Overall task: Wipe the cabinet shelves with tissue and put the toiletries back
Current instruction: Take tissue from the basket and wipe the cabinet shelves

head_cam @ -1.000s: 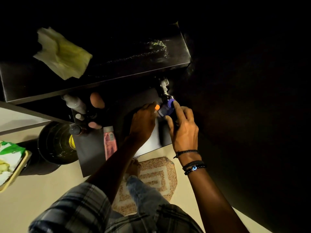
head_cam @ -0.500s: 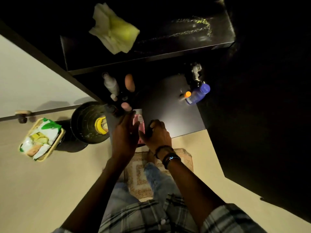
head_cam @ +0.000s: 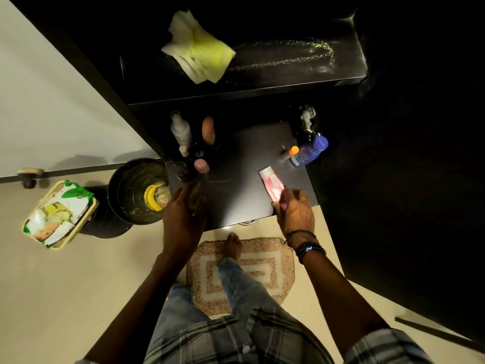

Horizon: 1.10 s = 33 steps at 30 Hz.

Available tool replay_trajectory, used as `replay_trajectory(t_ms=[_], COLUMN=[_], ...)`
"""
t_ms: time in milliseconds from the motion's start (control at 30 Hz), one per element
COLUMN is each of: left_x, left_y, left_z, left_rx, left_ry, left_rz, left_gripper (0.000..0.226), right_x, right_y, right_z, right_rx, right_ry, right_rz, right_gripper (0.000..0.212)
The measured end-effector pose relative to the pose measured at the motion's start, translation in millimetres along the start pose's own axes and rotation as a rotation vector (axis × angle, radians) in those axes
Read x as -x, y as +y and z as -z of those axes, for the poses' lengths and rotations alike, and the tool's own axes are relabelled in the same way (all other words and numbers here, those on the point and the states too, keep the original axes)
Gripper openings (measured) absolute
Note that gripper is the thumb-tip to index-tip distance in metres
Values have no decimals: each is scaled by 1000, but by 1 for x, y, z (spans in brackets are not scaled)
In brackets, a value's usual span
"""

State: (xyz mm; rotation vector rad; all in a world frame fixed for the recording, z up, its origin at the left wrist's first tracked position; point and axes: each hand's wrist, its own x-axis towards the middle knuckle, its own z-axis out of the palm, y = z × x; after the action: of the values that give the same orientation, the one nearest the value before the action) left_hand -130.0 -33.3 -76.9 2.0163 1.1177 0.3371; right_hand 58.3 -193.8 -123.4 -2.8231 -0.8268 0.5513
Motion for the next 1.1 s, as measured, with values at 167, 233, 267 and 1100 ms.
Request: replay_trajectory(t_ms=[167, 233, 267, 1100], left_x=[-6, -10, -14, -69], left_y=[1, 4, 4, 58], left_z=[1, 4, 5, -38], left_rx=[-18, -44, -63, -30], left_ry=[76, 134, 157, 1], left_rz=[96, 99, 96, -141], left_gripper=[42, 47, 50, 32], right_x=[-3, -3, -2, -123], right_y=[-3, -29, -46, -96], right_z=[18, 21, 23, 133], right_rx=[53, -72, -160, 194], right_ry=[132, 203, 181, -40], right_rz=[44, 179, 256, 245], right_gripper=[39, 33, 34, 22])
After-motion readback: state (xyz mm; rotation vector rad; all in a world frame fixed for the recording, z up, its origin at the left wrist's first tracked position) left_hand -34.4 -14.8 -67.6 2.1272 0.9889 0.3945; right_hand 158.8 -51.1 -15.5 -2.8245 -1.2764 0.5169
